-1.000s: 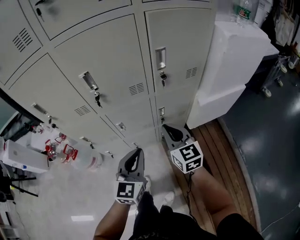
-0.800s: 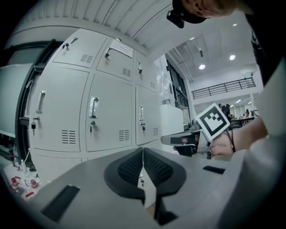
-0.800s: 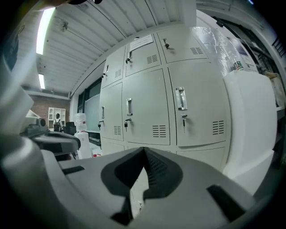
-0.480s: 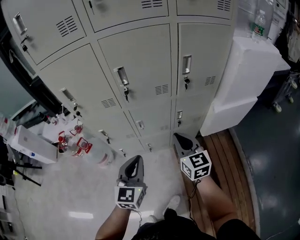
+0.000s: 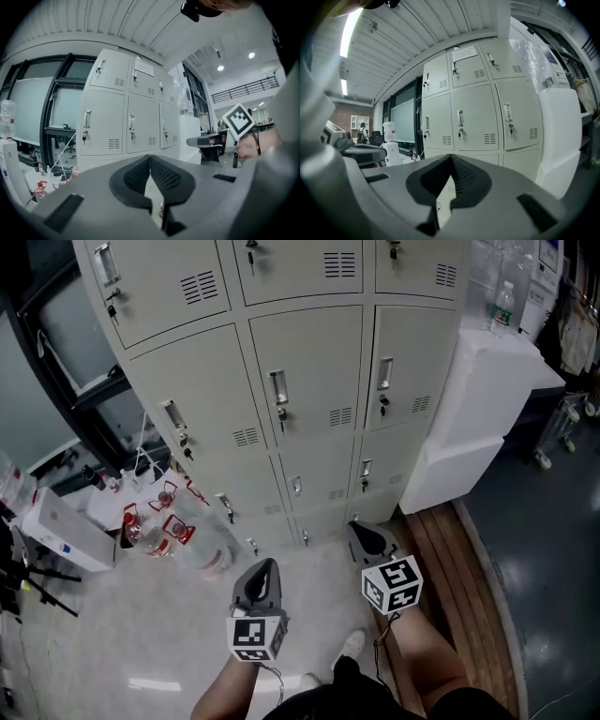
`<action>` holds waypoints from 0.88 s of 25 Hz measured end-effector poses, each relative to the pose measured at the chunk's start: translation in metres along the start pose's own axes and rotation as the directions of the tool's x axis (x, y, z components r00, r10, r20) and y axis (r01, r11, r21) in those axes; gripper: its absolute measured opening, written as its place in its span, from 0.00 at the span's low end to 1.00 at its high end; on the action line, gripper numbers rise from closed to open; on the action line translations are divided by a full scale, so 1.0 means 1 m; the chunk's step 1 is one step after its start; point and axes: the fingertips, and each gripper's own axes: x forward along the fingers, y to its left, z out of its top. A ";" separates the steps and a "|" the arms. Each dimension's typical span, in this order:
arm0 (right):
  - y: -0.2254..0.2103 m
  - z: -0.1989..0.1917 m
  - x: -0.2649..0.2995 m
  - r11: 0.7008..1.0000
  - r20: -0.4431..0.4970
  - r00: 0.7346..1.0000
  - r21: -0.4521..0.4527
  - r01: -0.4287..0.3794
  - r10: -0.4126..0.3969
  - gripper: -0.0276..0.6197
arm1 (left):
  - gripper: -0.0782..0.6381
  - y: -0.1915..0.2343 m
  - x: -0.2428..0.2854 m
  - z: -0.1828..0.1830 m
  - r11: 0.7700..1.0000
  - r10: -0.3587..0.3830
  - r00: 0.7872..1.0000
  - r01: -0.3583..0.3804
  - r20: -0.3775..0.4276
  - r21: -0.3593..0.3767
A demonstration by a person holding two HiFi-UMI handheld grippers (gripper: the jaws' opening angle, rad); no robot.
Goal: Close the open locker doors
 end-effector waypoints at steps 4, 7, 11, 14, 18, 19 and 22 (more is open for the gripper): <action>0.030 -0.002 -0.031 0.999 0.002 0.999 0.009 0.035 -0.035 0.04 | 0.12 0.008 -0.039 0.000 1.000 -0.003 1.000 0.003 0.009 -0.005; 0.051 -0.006 -0.053 0.998 0.002 0.998 0.012 0.058 -0.058 0.04 | 0.12 0.011 -0.065 -0.004 1.000 -0.007 1.000 0.007 0.008 -0.007; 0.075 -0.014 -0.081 0.996 -0.004 0.996 0.017 0.084 -0.084 0.04 | 0.12 0.015 -0.096 -0.017 1.000 -0.009 1.000 0.009 -0.005 -0.029; 0.089 -0.019 -0.102 0.995 -0.011 0.995 0.017 0.101 -0.101 0.04 | 0.12 0.012 -0.116 -0.024 0.999 -0.022 1.000 0.021 -0.015 -0.043; 0.099 -0.024 -0.124 0.993 -0.012 0.993 0.016 0.118 -0.118 0.04 | 0.12 0.003 -0.133 -0.025 0.998 -0.041 0.999 0.040 -0.011 -0.041; 0.102 -0.024 -0.129 0.993 -0.010 0.993 0.016 0.121 -0.121 0.04 | 0.12 0.001 -0.137 -0.025 0.998 -0.046 0.999 0.046 -0.011 -0.041; 0.109 -0.023 -0.141 0.992 -0.008 0.993 0.010 0.122 -0.122 0.04 | 0.12 -0.007 -0.148 -0.021 0.998 -0.057 0.998 0.057 -0.012 -0.036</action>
